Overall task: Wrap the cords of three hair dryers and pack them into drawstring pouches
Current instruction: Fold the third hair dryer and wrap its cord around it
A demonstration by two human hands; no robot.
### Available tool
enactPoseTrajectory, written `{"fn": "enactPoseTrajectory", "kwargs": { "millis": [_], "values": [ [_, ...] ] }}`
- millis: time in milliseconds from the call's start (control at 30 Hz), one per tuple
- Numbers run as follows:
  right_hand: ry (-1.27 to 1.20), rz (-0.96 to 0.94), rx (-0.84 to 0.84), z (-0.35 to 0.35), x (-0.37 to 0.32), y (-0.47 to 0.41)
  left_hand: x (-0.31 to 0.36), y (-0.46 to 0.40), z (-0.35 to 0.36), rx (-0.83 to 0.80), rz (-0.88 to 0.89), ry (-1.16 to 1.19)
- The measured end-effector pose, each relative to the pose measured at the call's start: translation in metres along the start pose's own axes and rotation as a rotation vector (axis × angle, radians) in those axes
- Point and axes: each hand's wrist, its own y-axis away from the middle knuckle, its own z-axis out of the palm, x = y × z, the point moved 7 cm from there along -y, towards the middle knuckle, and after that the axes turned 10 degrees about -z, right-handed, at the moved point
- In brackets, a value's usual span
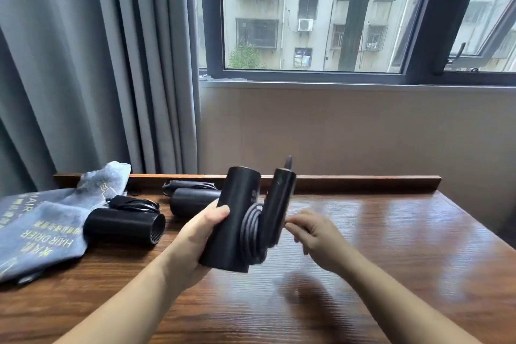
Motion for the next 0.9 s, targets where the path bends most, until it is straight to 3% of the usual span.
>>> {"fn": "enactPoseTrajectory", "kwargs": {
  "millis": [200,333,500,733,900],
  "values": [
    [0.011,0.064,0.003,0.046,-0.002,0.015,-0.015,-0.027,-0.043,0.550,0.084,0.149],
    [-0.025,0.138,0.060,0.051,-0.003,0.016,-0.038,-0.032,-0.056,0.756,0.094,0.070],
    [-0.252,0.298,0.187,0.047,0.001,0.022,-0.059,-0.039,-0.048,0.807,0.075,0.037],
    [-0.189,0.226,0.303,0.038,-0.006,0.028,-0.085,-0.052,-0.030,0.807,-0.079,0.113],
    [-0.078,0.247,0.235,0.037,0.005,0.036,-0.101,-0.053,-0.025,0.796,-0.203,0.023]
  ]
}}
